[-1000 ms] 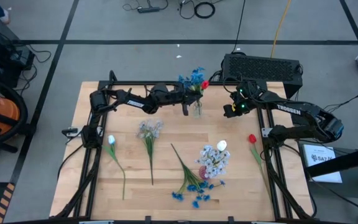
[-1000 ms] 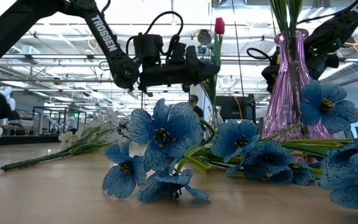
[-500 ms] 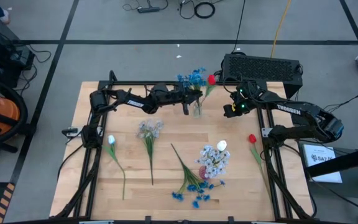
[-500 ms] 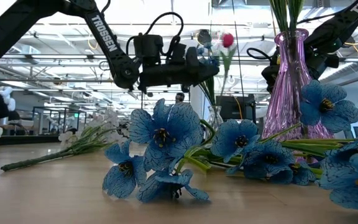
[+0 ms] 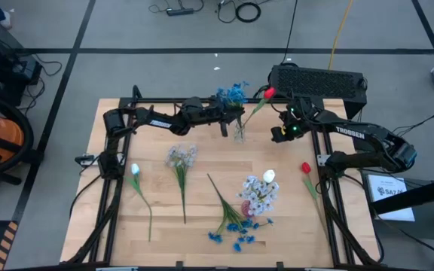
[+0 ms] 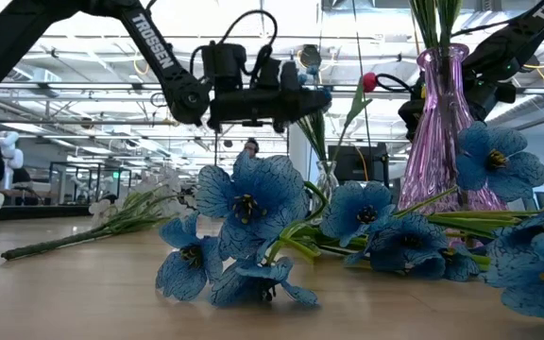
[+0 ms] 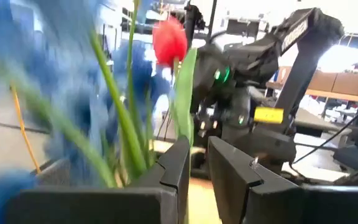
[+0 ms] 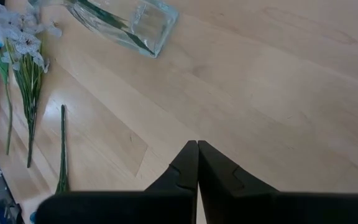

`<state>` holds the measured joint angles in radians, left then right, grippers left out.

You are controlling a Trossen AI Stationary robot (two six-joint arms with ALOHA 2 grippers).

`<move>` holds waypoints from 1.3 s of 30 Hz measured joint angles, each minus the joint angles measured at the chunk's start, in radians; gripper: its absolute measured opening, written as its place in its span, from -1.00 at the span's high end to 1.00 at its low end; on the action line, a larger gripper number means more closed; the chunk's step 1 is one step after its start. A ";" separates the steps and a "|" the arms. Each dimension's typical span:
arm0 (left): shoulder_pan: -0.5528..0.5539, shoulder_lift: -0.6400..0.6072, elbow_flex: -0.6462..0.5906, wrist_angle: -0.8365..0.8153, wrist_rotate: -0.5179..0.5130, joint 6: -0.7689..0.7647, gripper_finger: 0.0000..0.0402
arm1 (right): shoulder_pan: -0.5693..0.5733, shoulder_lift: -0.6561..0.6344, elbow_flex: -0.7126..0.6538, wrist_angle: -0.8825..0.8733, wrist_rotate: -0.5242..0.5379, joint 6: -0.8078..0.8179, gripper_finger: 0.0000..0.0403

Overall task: Sort flowers into vase by color
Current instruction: Put the red flower into the transparent vase

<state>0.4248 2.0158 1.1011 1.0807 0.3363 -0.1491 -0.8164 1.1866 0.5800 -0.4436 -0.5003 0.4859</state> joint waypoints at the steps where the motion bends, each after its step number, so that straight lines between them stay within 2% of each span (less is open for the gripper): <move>1: -0.004 -0.010 0.000 0.000 0.000 0.000 0.67 | 0.000 -0.001 0.000 -0.010 0.000 -0.004 1.00; 5: -0.033 -0.060 0.000 -0.029 0.003 0.006 0.67 | 0.000 -0.021 0.000 -0.049 -0.001 -0.006 1.00; 12: -0.085 -0.132 0.000 -0.211 0.027 0.007 0.67 | 0.000 -0.144 0.002 -0.146 0.018 -0.011 1.00; 15: -0.100 -0.180 0.000 -0.351 0.026 0.005 0.67 | 0.000 -0.210 0.038 -0.288 0.093 -0.003 1.00; 20: -0.100 -0.287 0.000 -0.628 0.017 0.028 0.67 | 0.002 -0.267 0.172 -0.604 0.253 -0.028 1.00; 24: -0.099 -0.372 0.000 -0.830 -0.007 0.033 0.67 | 0.047 -0.268 0.267 -0.747 0.336 0.016 1.00; 28: -0.098 -0.445 0.000 -0.942 -0.056 0.035 0.67 | 0.132 -0.251 0.287 -0.807 0.376 0.112 1.00; 33: -0.101 -0.503 0.000 -1.008 -0.077 0.080 0.67 | 0.254 -0.188 0.273 -0.906 0.400 0.208 1.00; 39: -0.100 -0.523 0.000 -1.082 -0.091 0.083 0.67 | 0.350 -0.097 0.273 -0.918 0.423 0.273 1.00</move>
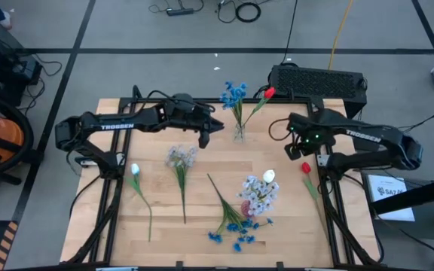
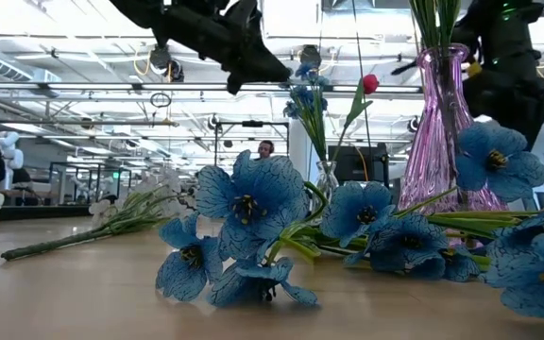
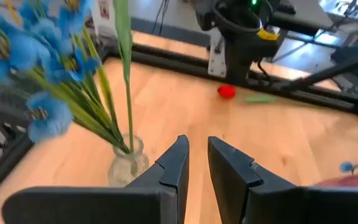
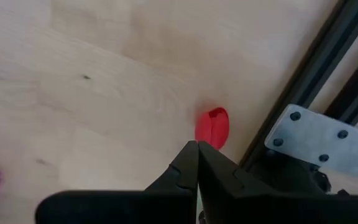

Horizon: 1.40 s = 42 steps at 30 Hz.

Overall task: Sort flowers into vase by color
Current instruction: Put the red flower into the transparent vase

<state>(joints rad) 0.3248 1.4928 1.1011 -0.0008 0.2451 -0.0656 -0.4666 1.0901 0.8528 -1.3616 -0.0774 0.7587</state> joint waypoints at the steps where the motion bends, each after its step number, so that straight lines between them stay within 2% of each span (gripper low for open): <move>1: 0.000 -0.001 0.000 -0.005 0.000 0.000 0.67 | 0.010 0.017 0.000 -0.003 -0.003 0.004 1.00; 7: 0.000 -0.002 0.000 -0.094 0.000 0.000 0.67 | 0.044 0.108 0.000 -0.005 -0.009 -0.042 0.99; 11: 0.000 -0.002 0.000 -0.137 -0.004 0.001 0.67 | 0.044 0.181 0.000 -0.013 -0.056 -0.061 0.93; 22: 0.000 -0.002 0.000 -0.175 -0.011 0.018 0.67 | 0.043 0.384 -0.057 -0.056 -0.160 -0.204 0.40; 27: 0.000 -0.002 0.000 -0.177 -0.014 0.023 0.67 | 0.043 0.450 -0.061 -0.016 -0.197 -0.229 0.26; 31: 0.000 -0.002 0.000 -0.176 -0.014 0.024 0.67 | 0.055 0.498 -0.080 0.021 -0.208 -0.221 0.24; 42: 0.000 -0.002 0.000 -0.176 -0.015 0.024 0.67 | 0.151 0.688 -0.085 0.030 -0.190 -0.229 0.34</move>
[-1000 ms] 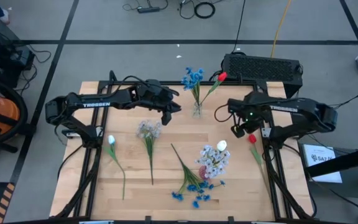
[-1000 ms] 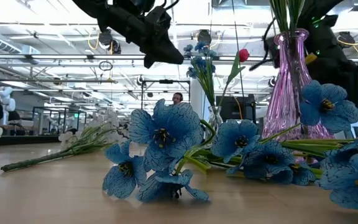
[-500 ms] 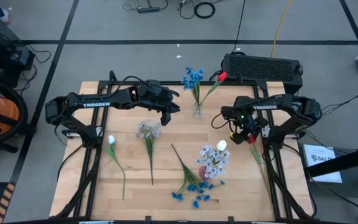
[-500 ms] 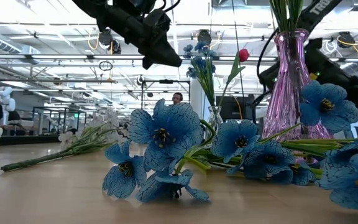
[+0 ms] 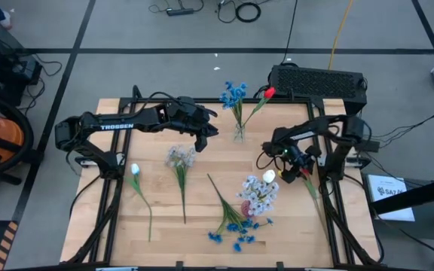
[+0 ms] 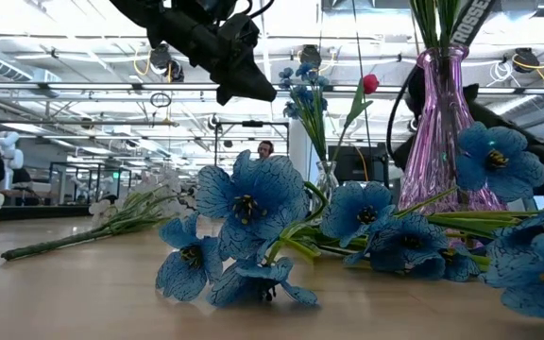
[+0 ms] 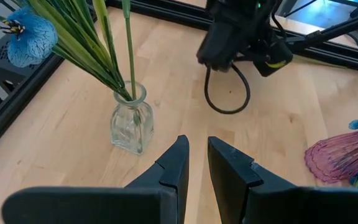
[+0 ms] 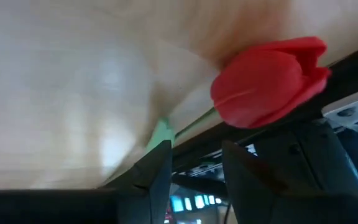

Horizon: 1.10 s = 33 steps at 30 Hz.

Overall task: Sort flowers into vase by color
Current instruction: Put the red flower into the transparent vase

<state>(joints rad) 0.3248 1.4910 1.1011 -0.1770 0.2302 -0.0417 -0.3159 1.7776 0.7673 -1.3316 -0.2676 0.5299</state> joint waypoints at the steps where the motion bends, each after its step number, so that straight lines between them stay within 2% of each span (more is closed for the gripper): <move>1: 0.000 0.000 0.000 0.000 0.000 -0.001 0.67 | 0.010 0.011 0.000 0.002 0.000 0.000 0.34; 6: 0.000 0.000 0.000 0.000 0.000 -0.002 0.67 | 0.057 0.054 -0.006 0.032 -0.004 0.000 0.34; 10: 0.000 0.000 0.000 0.000 0.000 -0.005 0.67 | 0.079 0.057 -0.061 0.135 -0.078 0.023 0.34; 16: 0.000 0.000 0.000 0.000 0.000 -0.005 0.67 | 0.089 0.053 -0.149 0.195 -0.119 0.070 0.34; 22: 0.000 0.000 0.000 0.003 0.000 -0.005 0.67 | 0.090 0.048 -0.153 0.254 -0.154 0.077 0.36; 26: 0.000 0.000 0.000 0.003 0.000 -0.004 0.67 | 0.093 0.051 -0.128 0.252 -0.132 0.078 0.52; 30: 0.000 0.000 0.000 0.003 0.000 -0.004 0.67 | 0.103 0.052 -0.103 0.255 -0.125 0.062 0.88; 33: 0.000 0.001 0.000 0.002 0.000 -0.004 0.67 | 0.119 0.052 -0.071 0.239 -0.073 0.047 0.95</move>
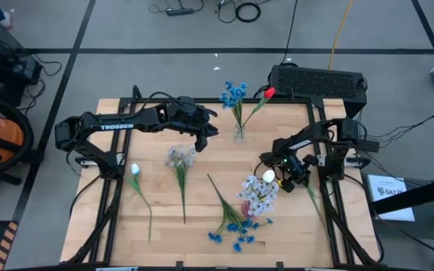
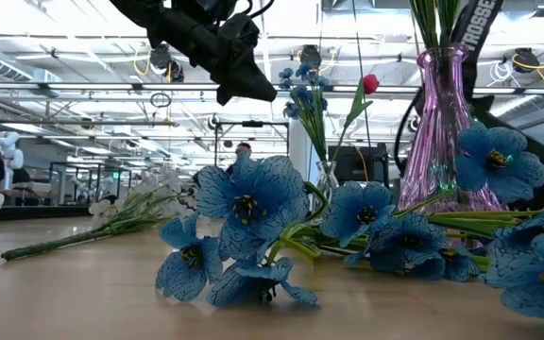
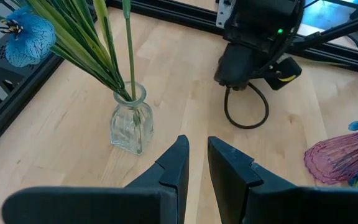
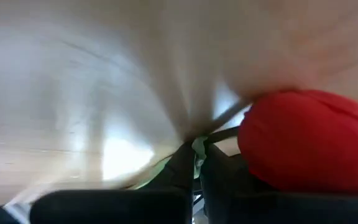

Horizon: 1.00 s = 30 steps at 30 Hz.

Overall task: Sort flowers into vase by color
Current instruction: Put the red flower into the transparent vase

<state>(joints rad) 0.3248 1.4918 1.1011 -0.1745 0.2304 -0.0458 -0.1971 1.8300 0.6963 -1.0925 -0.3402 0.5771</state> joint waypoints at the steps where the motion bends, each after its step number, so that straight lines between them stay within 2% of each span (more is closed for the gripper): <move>1: 0.000 0.000 0.000 0.000 0.000 0.000 0.67 | 0.005 -0.006 0.010 -0.004 0.020 -0.007 0.95; 4: 0.000 0.000 0.000 -0.003 0.000 0.000 0.67 | 0.012 -0.054 0.044 0.001 0.084 -0.014 0.98; 7: 0.000 -0.009 0.000 -0.016 0.001 0.001 0.67 | 0.010 -0.155 0.083 0.054 0.182 0.005 0.99; 13: 0.000 -0.033 0.000 -0.052 0.005 0.003 0.67 | 0.008 -0.478 0.110 0.235 0.422 0.140 1.00; 16: 0.000 -0.051 0.000 -0.062 0.005 0.002 0.67 | 0.008 -0.635 0.111 0.303 0.516 0.150 1.00; 21: 0.000 -0.076 0.000 -0.057 0.004 0.001 0.67 | 0.008 -0.829 0.110 0.297 0.547 0.083 1.00; 23: 0.000 -0.086 0.000 -0.055 0.004 -0.001 0.67 | 0.009 -0.882 0.110 0.314 0.604 0.058 1.00; 27: 0.000 -0.086 0.000 -0.044 0.003 -0.001 0.67 | 0.008 -0.952 0.109 0.430 0.755 -0.072 1.00; 30: 0.000 -0.086 0.000 -0.044 0.003 0.000 0.67 | 0.008 -0.974 0.108 0.571 0.787 -0.168 1.00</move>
<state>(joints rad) 0.3248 1.4055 1.1015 -0.2190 0.2330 -0.0460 -0.1894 0.8558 0.8047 -0.5213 0.4465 0.4089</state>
